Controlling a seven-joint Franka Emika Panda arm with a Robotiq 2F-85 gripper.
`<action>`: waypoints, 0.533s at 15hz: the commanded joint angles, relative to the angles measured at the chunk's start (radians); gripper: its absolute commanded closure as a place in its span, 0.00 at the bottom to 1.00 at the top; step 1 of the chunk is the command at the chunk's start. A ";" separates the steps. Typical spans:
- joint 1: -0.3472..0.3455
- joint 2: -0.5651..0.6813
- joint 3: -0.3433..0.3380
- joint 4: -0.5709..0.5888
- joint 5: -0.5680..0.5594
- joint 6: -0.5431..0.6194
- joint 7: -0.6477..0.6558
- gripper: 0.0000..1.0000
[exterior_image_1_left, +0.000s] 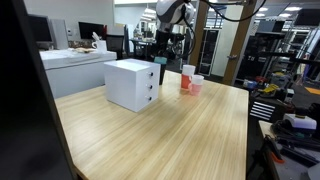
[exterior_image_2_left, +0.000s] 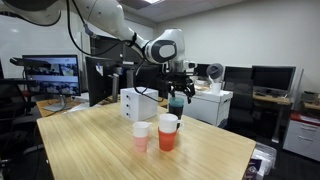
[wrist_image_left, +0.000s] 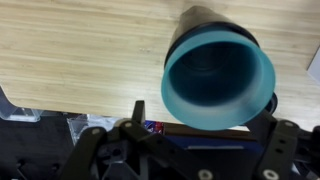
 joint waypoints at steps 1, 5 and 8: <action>-0.012 -0.016 0.011 -0.020 0.004 -0.032 -0.027 0.25; 0.018 -0.048 -0.017 -0.038 -0.041 -0.077 0.010 0.51; 0.039 -0.067 -0.041 -0.038 -0.084 -0.134 0.032 0.70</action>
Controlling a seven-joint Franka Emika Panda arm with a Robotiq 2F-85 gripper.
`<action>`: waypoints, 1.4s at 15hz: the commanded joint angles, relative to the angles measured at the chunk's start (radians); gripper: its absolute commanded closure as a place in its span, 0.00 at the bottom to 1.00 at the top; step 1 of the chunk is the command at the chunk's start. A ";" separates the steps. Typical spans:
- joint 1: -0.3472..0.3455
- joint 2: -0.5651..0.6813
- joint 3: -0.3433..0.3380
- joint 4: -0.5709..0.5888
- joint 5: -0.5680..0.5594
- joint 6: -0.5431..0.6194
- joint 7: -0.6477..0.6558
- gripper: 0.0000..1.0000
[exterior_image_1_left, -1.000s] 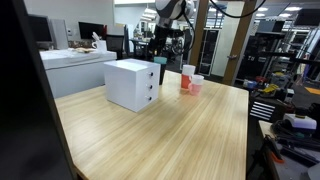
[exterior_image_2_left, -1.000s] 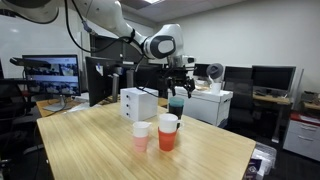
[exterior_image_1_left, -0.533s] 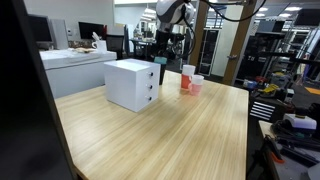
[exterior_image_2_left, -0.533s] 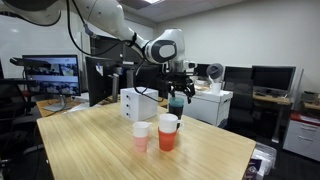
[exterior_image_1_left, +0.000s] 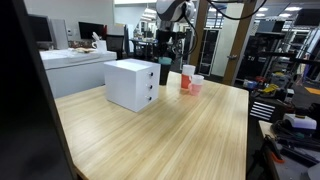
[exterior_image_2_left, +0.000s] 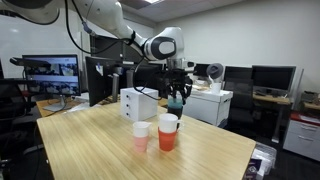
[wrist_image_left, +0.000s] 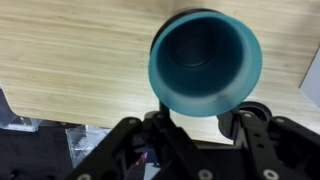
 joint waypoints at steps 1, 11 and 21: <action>0.027 -0.054 -0.030 -0.036 -0.059 -0.068 0.033 0.78; -0.025 -0.113 0.009 -0.085 -0.007 -0.003 -0.091 0.10; -0.053 -0.211 0.016 -0.255 0.018 -0.009 -0.278 0.00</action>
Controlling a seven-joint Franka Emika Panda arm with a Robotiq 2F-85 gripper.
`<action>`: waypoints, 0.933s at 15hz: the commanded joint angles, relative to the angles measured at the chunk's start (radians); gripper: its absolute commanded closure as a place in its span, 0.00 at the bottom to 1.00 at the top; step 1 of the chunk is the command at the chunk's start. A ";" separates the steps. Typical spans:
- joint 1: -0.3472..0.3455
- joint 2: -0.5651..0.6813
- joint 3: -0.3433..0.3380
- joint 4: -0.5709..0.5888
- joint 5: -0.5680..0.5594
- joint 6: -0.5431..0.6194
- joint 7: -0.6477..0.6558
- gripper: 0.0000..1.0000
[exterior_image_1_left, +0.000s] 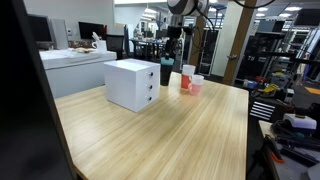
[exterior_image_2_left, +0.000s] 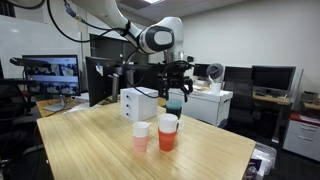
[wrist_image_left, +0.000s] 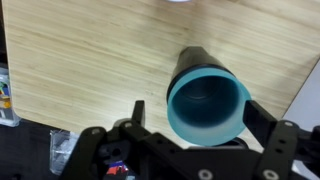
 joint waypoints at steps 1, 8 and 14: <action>-0.008 -0.071 0.018 -0.088 0.034 0.021 -0.070 0.00; 0.005 -0.090 0.015 -0.123 0.053 0.027 -0.098 0.00; 0.005 -0.082 0.009 -0.120 0.052 0.045 -0.088 0.00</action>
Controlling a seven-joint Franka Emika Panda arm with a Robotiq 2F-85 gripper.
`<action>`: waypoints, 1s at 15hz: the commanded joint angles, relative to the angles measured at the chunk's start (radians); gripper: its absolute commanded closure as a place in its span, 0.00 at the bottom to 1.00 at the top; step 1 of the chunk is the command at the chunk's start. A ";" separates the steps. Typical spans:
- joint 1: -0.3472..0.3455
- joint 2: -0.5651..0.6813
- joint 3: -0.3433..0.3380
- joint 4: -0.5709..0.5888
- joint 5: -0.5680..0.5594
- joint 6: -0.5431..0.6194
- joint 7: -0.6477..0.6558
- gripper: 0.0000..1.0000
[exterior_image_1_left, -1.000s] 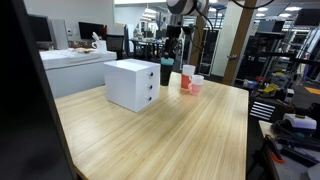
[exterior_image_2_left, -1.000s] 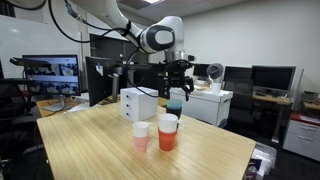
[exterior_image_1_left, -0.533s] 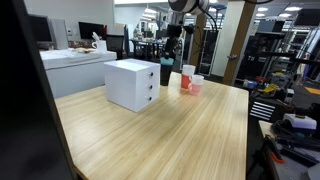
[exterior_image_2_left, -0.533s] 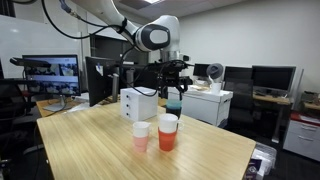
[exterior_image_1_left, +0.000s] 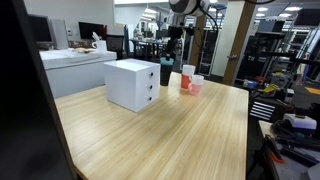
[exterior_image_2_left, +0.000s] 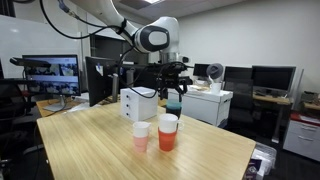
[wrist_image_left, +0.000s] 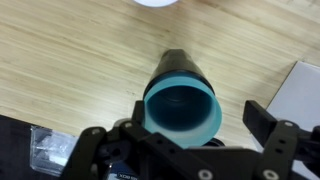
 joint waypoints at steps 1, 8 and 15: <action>0.001 -0.027 -0.005 -0.039 0.016 0.026 -0.024 0.00; 0.001 0.004 -0.012 -0.025 0.011 0.043 -0.011 0.00; 0.002 0.018 -0.010 -0.014 0.013 0.045 -0.004 0.00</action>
